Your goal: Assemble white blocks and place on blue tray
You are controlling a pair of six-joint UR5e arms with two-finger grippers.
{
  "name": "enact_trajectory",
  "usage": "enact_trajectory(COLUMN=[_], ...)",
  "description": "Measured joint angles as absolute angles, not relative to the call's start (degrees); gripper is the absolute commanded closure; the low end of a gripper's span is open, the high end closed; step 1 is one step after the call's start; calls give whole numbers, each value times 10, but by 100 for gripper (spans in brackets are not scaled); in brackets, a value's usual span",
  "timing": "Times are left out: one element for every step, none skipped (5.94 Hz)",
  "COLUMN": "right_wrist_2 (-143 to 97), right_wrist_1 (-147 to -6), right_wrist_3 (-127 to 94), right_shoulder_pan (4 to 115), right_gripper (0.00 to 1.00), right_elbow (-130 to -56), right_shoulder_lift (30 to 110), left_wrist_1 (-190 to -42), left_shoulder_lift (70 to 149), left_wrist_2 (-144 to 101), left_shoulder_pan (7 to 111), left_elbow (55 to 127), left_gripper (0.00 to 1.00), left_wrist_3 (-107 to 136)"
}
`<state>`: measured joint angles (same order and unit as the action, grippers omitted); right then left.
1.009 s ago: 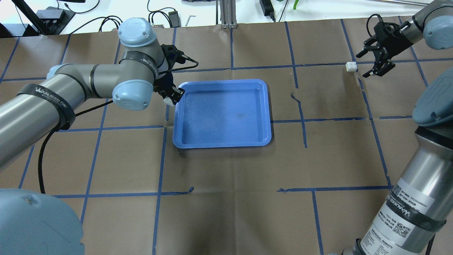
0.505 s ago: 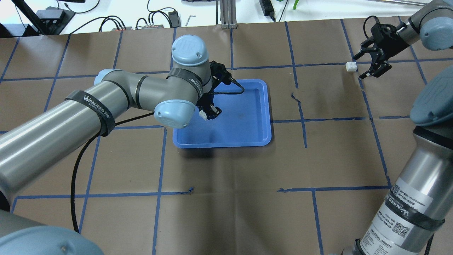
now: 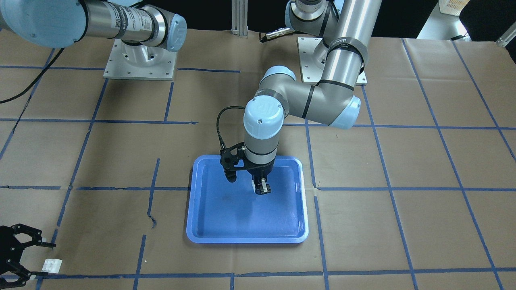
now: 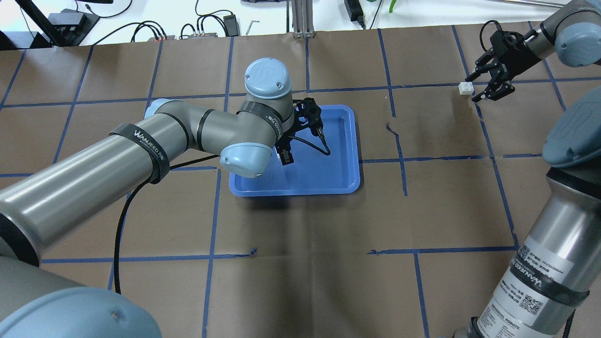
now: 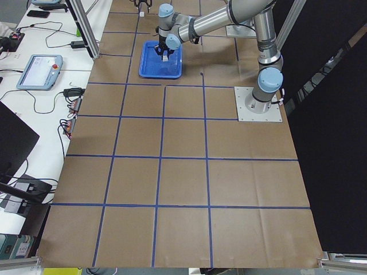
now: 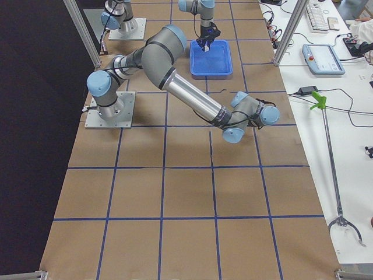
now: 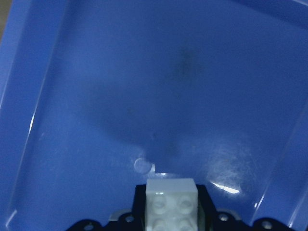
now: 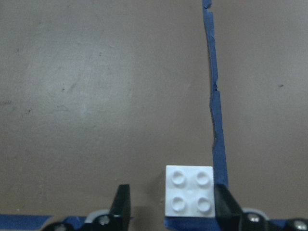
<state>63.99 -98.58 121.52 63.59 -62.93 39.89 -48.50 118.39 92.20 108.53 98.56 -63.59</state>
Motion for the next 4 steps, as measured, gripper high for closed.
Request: enact_trajectory(right_wrist_2=[640,639,639,639], right_wrist_1=[-987,-988,-988,-989], right_wrist_3=[1216,1216,1216,1214], right_shoulder_pan=[636,636,636,636], right_gripper=[67,74,75,75], right_elbow=[-629,-629,-629,-627], right_shoulder_lift=[399,398,399,402], left_wrist_1=[-468,-461,-459,-457], left_shoulder_lift=[1190,1198,1208,1218], left_wrist_2=[922,922,922,922], left_shoulder_pan=[1088,1089,1090,1090], left_elbow=[987,989,990,990], left_gripper=[81,81,72,2], left_wrist_3=[-695,-715,-717,-713])
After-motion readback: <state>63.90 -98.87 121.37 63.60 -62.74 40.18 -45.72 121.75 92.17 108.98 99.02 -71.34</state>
